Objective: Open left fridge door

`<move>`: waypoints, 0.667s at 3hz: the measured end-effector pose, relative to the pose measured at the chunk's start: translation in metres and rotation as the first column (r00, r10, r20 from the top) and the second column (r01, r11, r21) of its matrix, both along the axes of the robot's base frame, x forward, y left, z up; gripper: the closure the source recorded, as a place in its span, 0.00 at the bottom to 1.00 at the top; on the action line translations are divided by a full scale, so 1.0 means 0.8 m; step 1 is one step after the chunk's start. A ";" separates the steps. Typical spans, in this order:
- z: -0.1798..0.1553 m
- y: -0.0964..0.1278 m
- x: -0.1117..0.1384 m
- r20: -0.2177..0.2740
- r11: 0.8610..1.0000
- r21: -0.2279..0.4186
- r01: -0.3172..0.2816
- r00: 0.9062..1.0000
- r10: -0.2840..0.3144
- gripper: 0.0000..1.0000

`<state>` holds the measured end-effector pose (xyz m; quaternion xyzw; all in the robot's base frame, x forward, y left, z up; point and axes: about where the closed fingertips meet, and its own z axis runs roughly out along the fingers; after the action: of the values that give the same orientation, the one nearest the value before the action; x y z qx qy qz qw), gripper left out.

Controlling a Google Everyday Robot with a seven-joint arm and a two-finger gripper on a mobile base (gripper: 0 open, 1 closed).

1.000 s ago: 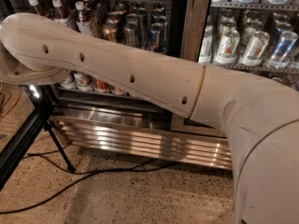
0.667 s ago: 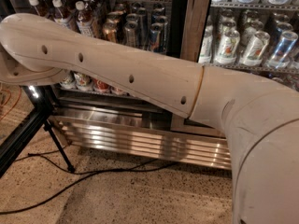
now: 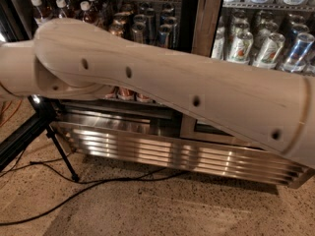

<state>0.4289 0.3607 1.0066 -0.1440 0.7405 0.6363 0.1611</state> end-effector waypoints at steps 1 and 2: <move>-0.052 -0.098 0.001 -0.131 0.974 -0.112 0.195 0.969 -0.209 1.00; -0.122 -0.186 0.012 -0.229 0.923 -0.217 0.319 0.902 -0.366 1.00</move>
Offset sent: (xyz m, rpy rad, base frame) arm 0.0171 -0.2430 -0.1722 -0.2684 0.4405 -0.5434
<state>0.4383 0.2120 0.9091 0.0616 0.8217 0.5443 0.1571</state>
